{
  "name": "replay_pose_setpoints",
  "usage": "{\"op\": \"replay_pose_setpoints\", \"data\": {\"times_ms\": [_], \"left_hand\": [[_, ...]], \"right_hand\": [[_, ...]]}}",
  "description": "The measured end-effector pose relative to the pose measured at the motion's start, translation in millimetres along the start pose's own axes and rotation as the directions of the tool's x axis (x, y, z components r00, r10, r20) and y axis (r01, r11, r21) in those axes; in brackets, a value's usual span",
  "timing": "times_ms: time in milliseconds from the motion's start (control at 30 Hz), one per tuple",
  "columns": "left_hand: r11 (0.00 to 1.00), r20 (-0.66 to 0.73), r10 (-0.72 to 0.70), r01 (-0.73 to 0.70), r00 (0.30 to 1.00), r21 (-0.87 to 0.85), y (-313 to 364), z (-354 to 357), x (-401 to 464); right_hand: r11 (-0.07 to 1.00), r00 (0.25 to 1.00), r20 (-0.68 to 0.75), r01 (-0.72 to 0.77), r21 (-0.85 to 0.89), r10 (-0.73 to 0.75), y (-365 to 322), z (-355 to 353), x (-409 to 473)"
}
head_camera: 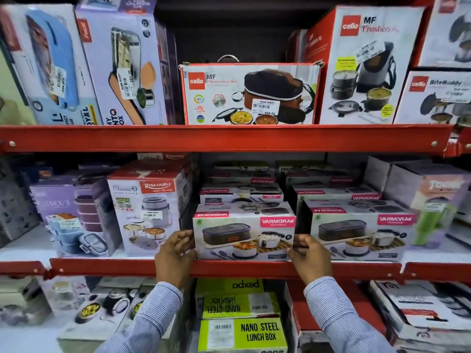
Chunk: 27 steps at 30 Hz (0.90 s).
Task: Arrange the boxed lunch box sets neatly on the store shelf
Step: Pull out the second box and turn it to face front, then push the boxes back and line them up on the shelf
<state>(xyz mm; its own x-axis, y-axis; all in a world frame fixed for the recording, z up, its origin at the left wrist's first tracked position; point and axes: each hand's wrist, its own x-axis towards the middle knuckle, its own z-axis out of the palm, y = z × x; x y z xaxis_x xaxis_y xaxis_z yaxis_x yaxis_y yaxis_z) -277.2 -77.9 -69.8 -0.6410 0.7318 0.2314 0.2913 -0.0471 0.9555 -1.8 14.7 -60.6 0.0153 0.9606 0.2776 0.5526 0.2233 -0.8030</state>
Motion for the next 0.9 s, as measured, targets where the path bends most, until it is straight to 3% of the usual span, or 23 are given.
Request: {"op": "replay_pose_setpoints", "data": {"times_ms": [133,700,800,900], "left_hand": [[0.997,0.044,-0.014,0.017,0.999,-0.073,-1.5,0.3,3.9],[1.000,0.093,0.007,-0.009,0.996,0.012,-3.6,-1.8,-5.7],[0.992,-0.017,0.091,-0.089,0.996,0.091,-0.1,-5.6,-15.1],[0.939,-0.192,0.334,-0.308,0.923,0.155,10.5,-2.2,-36.8]], "right_hand": [[0.999,0.999,-0.029,0.036,0.004,-0.035,4.5,-0.1,-4.3],[0.998,0.998,-0.013,0.055,-0.019,-0.056,18.5,-1.5,-13.7],[0.998,0.997,-0.052,0.060,0.037,-0.058,18.4,-7.2,-21.4],[0.987,0.987,-0.151,0.066,0.144,-0.044,22.4,-20.6,-33.0]]}}
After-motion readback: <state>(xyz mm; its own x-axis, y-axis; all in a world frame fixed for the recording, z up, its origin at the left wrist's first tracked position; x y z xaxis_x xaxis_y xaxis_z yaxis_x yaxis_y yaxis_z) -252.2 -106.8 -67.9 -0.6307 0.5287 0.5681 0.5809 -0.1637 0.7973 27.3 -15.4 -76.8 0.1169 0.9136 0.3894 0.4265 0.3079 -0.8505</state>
